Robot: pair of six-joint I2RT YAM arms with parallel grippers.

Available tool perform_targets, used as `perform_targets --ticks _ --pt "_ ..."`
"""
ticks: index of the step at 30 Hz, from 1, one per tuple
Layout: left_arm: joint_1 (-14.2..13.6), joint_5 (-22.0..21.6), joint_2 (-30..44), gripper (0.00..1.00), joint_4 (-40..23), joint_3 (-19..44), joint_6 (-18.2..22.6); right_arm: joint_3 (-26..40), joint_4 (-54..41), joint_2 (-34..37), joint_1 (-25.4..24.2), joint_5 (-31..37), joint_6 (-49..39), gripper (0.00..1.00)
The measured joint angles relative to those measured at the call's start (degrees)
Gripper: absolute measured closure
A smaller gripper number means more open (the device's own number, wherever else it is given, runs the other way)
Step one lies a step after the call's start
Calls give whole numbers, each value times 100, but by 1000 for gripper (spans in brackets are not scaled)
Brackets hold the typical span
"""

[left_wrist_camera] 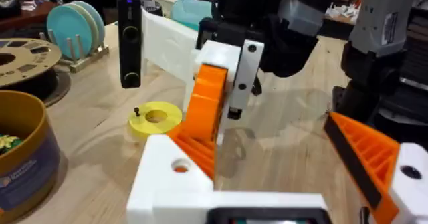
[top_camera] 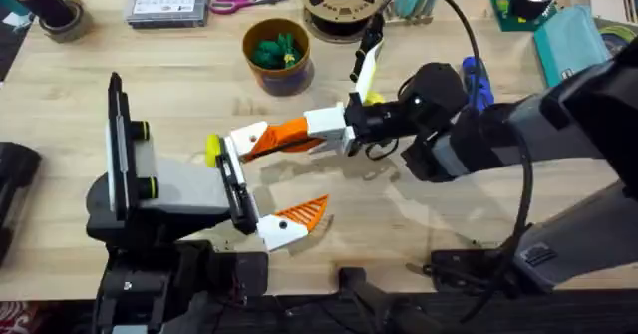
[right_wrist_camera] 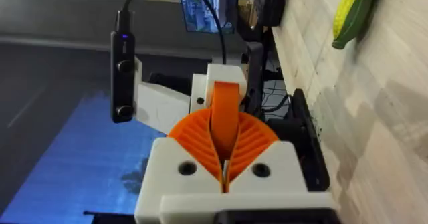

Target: Pick up the gripper from the table and insert it into the empty holder that is missing its gripper. Then pick up a screw, insert it into the mounting hole, and use the screwdriver to tighten it. Finally, clean up the table by picking up the vegetable and placing it into the bucket.

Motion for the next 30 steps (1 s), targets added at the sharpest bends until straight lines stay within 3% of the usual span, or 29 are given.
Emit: perform_targets --ticks 30 --pt "-2 17 0 15 0 0 46 306 -76 151 -106 -468 -1 993"
